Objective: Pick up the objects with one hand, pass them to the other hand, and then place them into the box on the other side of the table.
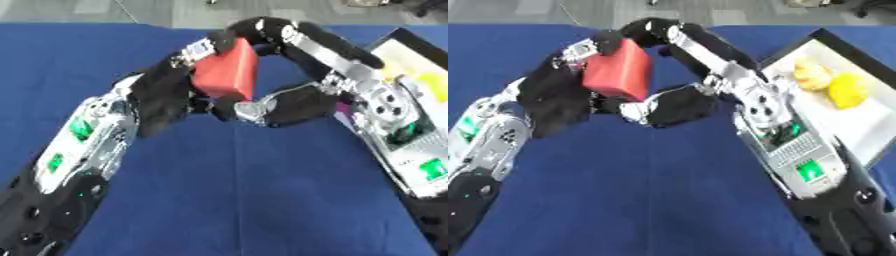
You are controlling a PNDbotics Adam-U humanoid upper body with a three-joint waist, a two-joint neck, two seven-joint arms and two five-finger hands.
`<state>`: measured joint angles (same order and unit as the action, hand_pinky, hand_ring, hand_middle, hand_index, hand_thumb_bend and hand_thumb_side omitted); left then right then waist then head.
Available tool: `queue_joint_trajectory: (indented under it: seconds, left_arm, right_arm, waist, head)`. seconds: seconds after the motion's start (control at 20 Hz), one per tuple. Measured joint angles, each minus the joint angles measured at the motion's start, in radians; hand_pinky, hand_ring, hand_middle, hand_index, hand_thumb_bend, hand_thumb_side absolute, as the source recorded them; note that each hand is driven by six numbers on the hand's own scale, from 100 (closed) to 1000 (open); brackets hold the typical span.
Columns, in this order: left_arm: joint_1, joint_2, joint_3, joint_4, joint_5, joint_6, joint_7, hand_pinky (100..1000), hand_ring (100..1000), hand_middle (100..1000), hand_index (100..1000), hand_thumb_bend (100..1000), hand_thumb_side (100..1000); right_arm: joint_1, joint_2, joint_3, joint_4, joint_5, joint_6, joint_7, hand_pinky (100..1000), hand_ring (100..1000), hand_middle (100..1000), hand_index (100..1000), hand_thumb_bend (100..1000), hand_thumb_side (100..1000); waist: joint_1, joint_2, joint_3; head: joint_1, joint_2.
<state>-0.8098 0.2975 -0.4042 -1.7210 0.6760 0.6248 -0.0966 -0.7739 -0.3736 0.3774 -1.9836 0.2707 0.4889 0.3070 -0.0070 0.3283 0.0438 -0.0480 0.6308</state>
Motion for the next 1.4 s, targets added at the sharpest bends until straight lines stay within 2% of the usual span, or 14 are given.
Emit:
queue_joint_trajectory:
  seconds: [0.2, 0.35, 0.9, 1.2, 1.4]
  left_arm:
    - [-0.001, 0.0, 0.0, 0.0, -0.005, 0.001, -0.004, 561, 551, 482, 539, 187, 592]
    - [-0.001, 0.0, 0.0, 0.0, -0.009, 0.002, -0.012, 562, 552, 483, 540, 185, 595]
    - [-0.001, -0.001, 0.0, 0.001, -0.018, 0.001, -0.027, 568, 554, 485, 548, 194, 602]
    - [-0.001, -0.008, 0.0, 0.006, -0.019, -0.004, -0.033, 590, 573, 511, 598, 348, 630]
    - [0.0, -0.008, 0.0, 0.01, -0.025, -0.015, -0.057, 608, 596, 536, 665, 456, 639]
  right_arm:
    - [0.001, 0.0, 0.005, 0.0, -0.035, 0.007, -0.025, 886, 846, 595, 758, 267, 191]
    - [0.002, 0.0, 0.006, 0.0, -0.063, 0.01, -0.044, 883, 835, 556, 723, 242, 166]
    - [0.01, 0.0, 0.006, -0.001, -0.11, 0.004, -0.07, 873, 804, 480, 653, 239, 147]
    - [0.01, -0.003, 0.006, -0.001, -0.127, 0.006, -0.083, 871, 800, 468, 636, 256, 131]
    - [0.01, -0.009, 0.006, -0.002, -0.139, 0.002, -0.09, 870, 798, 464, 631, 268, 122]
  waist:
    - [0.0, 0.0, 0.0]
    - [0.0, 0.0, 0.0]
    - [0.0, 0.0, -0.001]
    - [0.0, 0.0, -0.001]
    - [0.0, 0.0, -0.001]
  head:
    - [0.0, 0.0]
    - [-0.001, 0.0]
    - [-0.003, 0.0]
    - [-0.004, 0.0]
    - [-0.006, 0.0]
